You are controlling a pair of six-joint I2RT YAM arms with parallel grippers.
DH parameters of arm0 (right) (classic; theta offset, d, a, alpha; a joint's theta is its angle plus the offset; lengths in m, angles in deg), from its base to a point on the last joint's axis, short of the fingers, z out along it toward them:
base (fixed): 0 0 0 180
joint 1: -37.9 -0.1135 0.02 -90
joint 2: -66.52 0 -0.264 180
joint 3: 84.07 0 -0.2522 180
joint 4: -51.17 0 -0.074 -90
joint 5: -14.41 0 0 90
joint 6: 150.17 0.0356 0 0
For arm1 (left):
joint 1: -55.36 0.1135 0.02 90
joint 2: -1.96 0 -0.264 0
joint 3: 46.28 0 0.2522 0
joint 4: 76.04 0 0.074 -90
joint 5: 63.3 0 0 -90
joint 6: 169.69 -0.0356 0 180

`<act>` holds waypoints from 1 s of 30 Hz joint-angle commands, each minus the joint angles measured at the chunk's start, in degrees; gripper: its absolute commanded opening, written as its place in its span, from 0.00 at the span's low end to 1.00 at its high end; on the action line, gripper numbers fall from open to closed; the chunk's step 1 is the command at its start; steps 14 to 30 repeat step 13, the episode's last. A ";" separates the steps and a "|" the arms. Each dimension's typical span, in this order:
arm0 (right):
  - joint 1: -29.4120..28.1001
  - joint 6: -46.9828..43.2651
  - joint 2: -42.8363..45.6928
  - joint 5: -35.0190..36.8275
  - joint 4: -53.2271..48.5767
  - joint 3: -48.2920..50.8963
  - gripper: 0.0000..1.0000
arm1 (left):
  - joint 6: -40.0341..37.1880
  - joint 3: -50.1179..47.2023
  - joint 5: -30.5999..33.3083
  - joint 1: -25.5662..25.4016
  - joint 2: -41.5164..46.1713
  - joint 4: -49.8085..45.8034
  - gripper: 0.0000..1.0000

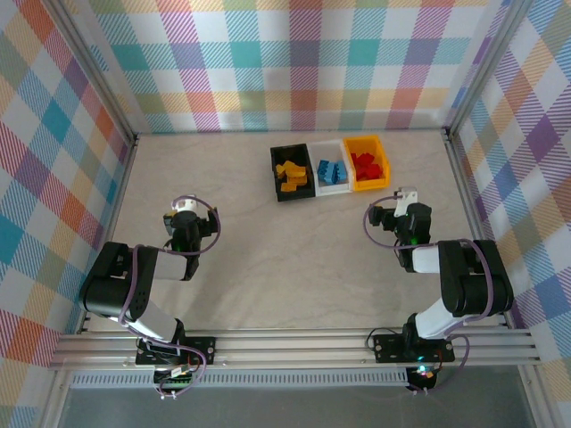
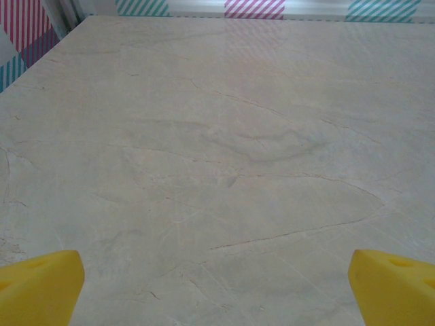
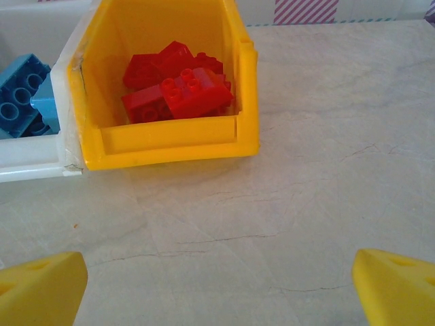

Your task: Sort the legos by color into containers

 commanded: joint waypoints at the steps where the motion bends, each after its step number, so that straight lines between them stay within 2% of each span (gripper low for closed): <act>1: -0.02 0.96 0.99 -1.08 -0.17 -0.15 1.00 | 0.58 0.92 -0.18 0.88 -0.33 -0.21 1.00; 30: -0.01 0.58 1.00 -1.57 0.00 -0.07 1.00 | 0.65 0.90 -0.34 0.91 -0.37 -0.30 1.00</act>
